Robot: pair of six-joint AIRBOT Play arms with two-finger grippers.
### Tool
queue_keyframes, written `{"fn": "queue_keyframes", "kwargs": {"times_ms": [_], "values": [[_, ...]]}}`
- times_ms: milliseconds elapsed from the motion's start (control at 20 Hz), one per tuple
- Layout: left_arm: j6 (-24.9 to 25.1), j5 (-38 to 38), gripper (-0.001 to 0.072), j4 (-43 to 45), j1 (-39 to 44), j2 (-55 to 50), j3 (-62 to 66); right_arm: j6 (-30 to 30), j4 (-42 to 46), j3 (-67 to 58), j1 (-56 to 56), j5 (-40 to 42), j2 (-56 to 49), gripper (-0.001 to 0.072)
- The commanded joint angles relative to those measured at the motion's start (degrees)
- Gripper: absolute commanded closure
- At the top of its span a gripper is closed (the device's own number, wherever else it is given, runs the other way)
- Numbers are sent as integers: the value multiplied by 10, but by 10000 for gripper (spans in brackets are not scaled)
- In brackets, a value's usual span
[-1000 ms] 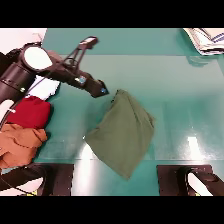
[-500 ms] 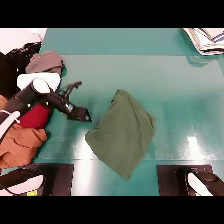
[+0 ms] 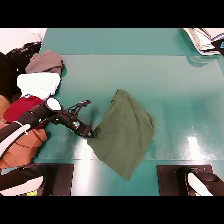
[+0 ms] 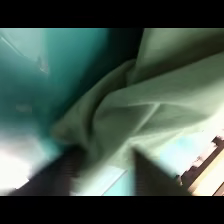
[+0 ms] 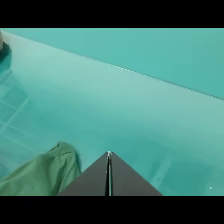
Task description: Fold the shirts.
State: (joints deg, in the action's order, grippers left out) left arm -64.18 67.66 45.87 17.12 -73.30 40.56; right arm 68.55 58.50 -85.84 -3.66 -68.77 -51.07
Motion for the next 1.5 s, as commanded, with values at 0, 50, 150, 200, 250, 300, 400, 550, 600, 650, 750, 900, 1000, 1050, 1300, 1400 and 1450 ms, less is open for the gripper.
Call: {"fn": "queue_keyframes", "kwargs": {"times_ms": [0,50,150,200,250,300,400,550,600,650,750,900,1000,1050,1300,1400,1450], "values": [[-27,13,671,38,4,0,10,0,0,7,0,11,0,694],[-35,31,679,50,-19,0,31,0,0,6,0,10,-3,694],[-35,61,679,52,-85,0,87,2,0,7,0,-11,-17,694],[-36,70,679,57,-119,0,118,17,0,7,-1,-33,-29,694],[-47,73,679,72,-153,0,153,37,0,7,-1,-58,-44,694],[-62,73,679,92,-180,0,185,50,0,7,-1,-85,-65,693],[-70,73,679,133,-218,0,242,66,1,7,-7,-115,-113,694],[-70,73,679,157,-235,0,285,71,2,7,-47,-92,-198,694],[-70,73,679,154,-235,0,285,71,2,7,-61,-79,-231,692],[-70,73,679,154,-235,0,285,71,1,7,-74,-64,-268,627],[-70,74,679,155,-235,0,285,71,-7,6,-93,-37,-343,186],[-70,73,679,154,-235,0,285,71,-55,6,-119,-3,-447,199],[-70,72,679,154,-235,0,285,71,-73,6,-141,33,-497,213],[-76,70,679,154,-235,0,285,71,-87,5,-150,47,-518,213],[-79,60,679,154,-235,0,285,71,-110,-73,-197,53,-603,280],[-79,60,679,154,-235,0,285,77,-107,-114,-210,57,-627,282],[-79,61,679,154,-235,0,285,90,-104,-132,-211,57,-637,285]]}}
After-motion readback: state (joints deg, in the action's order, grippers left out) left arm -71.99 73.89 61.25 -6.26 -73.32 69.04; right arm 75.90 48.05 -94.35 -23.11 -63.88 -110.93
